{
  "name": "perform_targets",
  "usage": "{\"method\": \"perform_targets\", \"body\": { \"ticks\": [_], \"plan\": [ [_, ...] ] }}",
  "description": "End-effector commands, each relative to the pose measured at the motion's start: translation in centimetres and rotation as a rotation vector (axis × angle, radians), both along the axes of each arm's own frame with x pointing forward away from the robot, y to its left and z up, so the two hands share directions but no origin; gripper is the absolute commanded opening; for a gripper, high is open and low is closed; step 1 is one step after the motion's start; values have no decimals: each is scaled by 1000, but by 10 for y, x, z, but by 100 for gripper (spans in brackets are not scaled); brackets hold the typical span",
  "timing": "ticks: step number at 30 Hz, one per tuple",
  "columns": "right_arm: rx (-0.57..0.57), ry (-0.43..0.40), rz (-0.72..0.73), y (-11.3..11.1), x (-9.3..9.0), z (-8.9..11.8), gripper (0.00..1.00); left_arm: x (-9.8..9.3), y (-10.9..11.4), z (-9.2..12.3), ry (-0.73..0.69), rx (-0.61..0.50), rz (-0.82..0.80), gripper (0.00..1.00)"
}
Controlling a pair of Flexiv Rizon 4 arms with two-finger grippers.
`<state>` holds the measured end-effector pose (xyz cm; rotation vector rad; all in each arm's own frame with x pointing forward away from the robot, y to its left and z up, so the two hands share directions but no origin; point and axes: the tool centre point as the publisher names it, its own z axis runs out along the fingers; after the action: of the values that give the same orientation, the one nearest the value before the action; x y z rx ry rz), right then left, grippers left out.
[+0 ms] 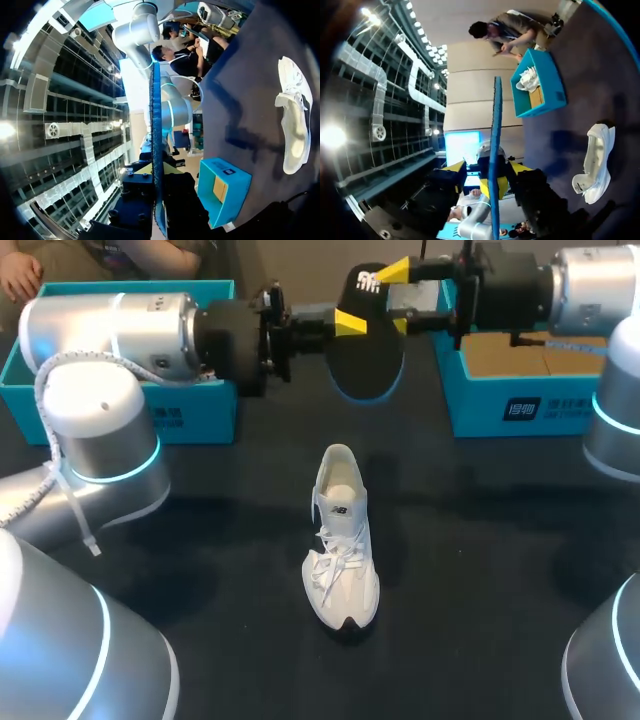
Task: Take the shoe out of the shoebox, open the shoe tongue, remove and reinsert the insole, then place the shoe into the shoebox
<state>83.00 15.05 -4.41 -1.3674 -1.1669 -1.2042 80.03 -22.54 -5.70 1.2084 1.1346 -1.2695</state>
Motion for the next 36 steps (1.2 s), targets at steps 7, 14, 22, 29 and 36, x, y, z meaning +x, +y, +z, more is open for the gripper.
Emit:
{"method": "perform_targets", "body": {
  "ticks": [7,14,22,29,36],
  "plan": [
    [-22,-68,60,-38,-25,-12,100,-17,30,-2,-5,38,-34,0],
    [-15,-110,83,-51,-32,-14,100,-20,36,-14,10,45,-24,0],
    [-7,-130,103,-64,-33,-14,100,-21,35,-21,-13,63,-33,0],
    [-7,-130,103,-64,-33,-14,100,-21,35,-21,-13,63,-33,0],
    [-7,-130,103,-64,-33,-14,100,-23,36,-19,39,86,-53,0]
  ]
}}
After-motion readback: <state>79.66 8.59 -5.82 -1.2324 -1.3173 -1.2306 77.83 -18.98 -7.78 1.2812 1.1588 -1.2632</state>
